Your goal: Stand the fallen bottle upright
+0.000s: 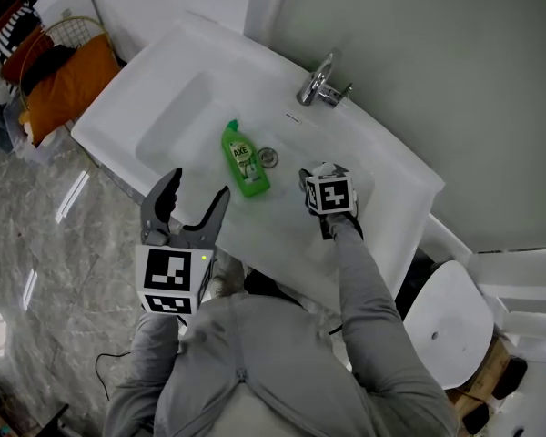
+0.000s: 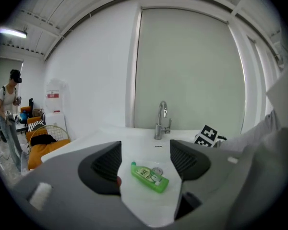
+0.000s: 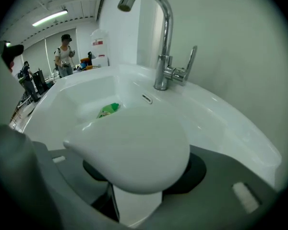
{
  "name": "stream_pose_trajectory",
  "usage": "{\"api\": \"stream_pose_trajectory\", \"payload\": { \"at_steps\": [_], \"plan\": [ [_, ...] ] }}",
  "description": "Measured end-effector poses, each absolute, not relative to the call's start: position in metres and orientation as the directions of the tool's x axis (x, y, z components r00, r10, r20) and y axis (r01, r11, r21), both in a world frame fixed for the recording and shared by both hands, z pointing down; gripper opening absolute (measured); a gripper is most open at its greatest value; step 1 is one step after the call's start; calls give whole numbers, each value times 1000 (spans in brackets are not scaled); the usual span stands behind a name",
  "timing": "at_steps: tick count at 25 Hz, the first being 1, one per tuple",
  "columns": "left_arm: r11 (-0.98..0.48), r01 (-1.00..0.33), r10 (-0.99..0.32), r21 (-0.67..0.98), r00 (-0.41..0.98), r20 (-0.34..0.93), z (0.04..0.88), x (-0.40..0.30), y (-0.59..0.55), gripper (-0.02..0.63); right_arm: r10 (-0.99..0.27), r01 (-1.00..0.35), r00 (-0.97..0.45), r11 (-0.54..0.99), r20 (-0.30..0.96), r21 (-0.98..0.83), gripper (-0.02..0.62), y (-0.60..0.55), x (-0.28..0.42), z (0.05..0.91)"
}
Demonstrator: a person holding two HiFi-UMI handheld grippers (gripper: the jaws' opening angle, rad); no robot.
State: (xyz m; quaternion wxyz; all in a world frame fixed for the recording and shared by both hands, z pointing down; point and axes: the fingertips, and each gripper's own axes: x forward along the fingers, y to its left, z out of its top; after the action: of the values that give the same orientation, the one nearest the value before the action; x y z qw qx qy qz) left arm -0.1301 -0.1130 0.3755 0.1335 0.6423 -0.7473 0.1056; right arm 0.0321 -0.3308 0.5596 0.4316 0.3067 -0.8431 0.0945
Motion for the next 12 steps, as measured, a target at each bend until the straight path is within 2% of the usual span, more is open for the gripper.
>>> {"api": "stream_pose_trajectory", "payload": {
  "at_steps": [12],
  "plan": [
    [-59,-998,-960,15,61,274,366,-69,-151,354,-660,-780,-382,605,647,157,245,-347,163,467]
  ]
}}
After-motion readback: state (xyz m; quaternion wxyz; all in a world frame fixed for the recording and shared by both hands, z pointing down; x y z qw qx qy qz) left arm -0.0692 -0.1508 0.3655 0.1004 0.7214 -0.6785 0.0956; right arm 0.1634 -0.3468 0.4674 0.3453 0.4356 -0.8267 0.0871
